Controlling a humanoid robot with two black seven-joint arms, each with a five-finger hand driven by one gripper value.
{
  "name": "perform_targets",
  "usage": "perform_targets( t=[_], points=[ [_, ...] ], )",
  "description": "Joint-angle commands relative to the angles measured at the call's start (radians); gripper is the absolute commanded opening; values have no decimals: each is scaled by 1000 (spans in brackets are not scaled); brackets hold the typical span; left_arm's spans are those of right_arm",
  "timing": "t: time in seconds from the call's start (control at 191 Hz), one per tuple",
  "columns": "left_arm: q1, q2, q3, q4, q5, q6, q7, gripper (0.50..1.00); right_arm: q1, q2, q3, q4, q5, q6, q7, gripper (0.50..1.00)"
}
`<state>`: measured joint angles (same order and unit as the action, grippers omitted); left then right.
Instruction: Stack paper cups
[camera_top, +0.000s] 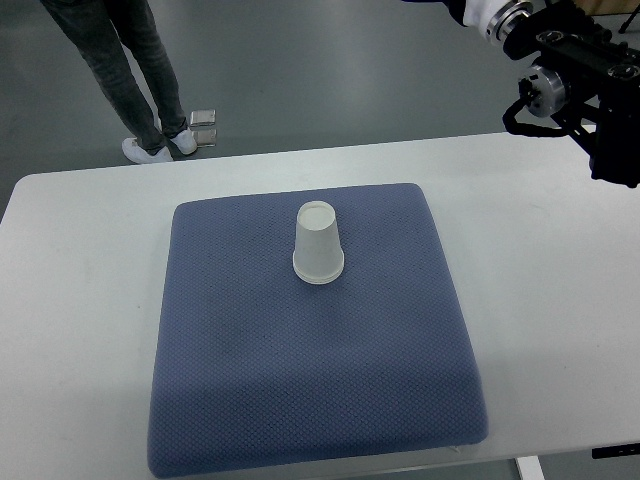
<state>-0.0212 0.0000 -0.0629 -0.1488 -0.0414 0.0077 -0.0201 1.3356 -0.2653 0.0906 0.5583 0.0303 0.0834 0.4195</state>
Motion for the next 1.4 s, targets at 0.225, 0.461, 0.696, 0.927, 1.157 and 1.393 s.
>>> perform_targets(
  t=[0.225, 0.461, 0.696, 0.927, 1.157, 1.393],
  points=[
    [1, 0, 0, 0, 0, 0, 0, 1000, -93, 11, 63, 0, 376, -70, -7, 895],
    [0, 0, 0, 0, 0, 0, 0, 1000, -168, 61, 210, 2, 433, -134, -27, 895],
    [0, 0, 0, 0, 0, 0, 0, 1000, -236, 103, 336, 2, 435, -136, -27, 895],
    [1, 0, 0, 0, 0, 0, -1, 1000, -282, 107, 351, -6, 399, -71, 27, 913],
    [0, 0, 0, 0, 0, 0, 0, 1000, -328, 110, 353, -21, 253, -60, 50, 913],
    [0, 0, 0, 0, 0, 0, 0, 1000, -355, 112, 353, -21, 250, -96, 51, 915]
  ],
)
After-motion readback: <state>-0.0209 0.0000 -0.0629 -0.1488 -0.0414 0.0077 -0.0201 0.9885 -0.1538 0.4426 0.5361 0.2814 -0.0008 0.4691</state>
